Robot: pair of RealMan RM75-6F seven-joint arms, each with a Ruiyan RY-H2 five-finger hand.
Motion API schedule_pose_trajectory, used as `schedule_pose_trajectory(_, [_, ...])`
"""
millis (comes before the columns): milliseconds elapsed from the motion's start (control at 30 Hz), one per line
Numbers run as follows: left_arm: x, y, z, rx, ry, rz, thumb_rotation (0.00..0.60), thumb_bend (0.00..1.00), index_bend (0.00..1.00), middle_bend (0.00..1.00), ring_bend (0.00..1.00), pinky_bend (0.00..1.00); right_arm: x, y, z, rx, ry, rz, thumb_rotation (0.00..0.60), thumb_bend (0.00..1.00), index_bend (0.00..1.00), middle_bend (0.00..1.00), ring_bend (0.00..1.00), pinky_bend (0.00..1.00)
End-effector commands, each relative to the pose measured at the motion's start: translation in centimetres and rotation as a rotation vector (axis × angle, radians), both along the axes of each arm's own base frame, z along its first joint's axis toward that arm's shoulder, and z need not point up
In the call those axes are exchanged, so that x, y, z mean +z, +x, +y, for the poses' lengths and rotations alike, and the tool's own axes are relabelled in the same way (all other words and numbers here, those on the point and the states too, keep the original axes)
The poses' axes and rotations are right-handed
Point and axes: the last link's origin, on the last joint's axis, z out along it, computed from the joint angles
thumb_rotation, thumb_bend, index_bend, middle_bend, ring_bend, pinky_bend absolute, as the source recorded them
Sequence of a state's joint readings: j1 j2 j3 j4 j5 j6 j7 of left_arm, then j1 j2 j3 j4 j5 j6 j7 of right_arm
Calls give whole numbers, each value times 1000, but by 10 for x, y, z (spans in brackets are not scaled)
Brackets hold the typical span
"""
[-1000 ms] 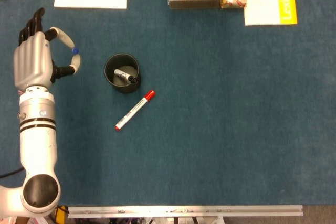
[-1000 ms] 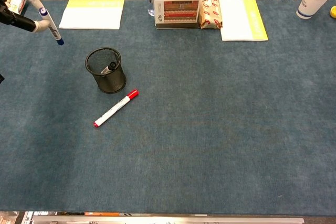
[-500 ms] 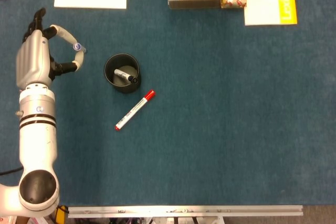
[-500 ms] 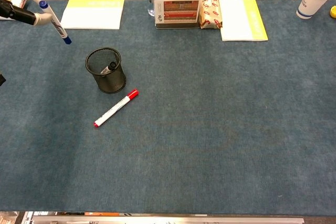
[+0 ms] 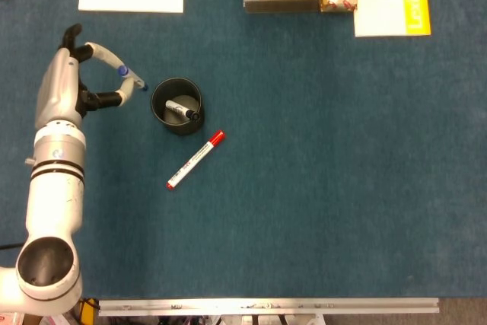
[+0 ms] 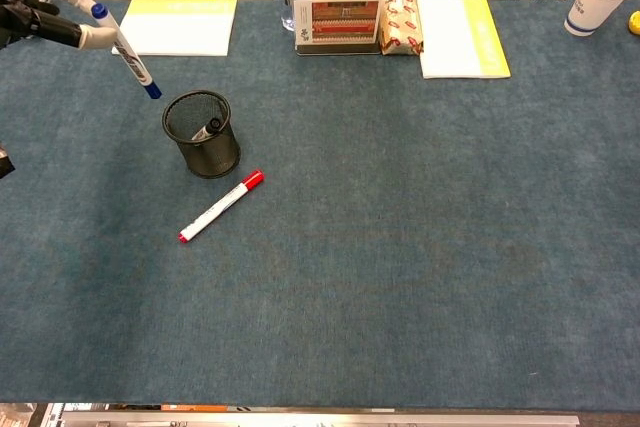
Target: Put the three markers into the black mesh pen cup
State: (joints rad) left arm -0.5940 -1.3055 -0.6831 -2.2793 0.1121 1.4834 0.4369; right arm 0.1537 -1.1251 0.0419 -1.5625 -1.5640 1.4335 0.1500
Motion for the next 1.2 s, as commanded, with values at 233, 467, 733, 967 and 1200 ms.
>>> schedule_pose_trajectory(233, [-5, 4, 3, 44, -46, -125, 600, 333, 612, 21, 0, 70, 0, -1, 0, -4, -1, 0, 600, 0, 102, 187, 109, 391])
schedule_pose_trajectory(467, [-9, 5, 5, 43, -72, -165, 600, 333, 613, 20, 0, 70, 0, -1, 0, -9, 3, 3, 600, 0, 102, 188, 109, 391])
schedule_pose_trajectory(733, [-18, 0, 3, 56, -105, -182, 600, 333, 613, 20, 0, 70, 1, -1, 0, -9, 0, 2, 600, 0, 102, 188, 109, 390])
schedule_pose_trajectory(967, [-29, -5, 2, 9, -167, -188, 600, 333, 559, 1, 0, 69, 2, -1, 0, -10, 1, 3, 600, 0, 102, 188, 109, 390])
schedule_pose_trajectory(1200, [-34, -8, 0, -60, -249, -189, 600, 303, 194, 0, 0, 68, 2, -1, 0, -11, 0, 3, 600, 0, 102, 187, 109, 390])
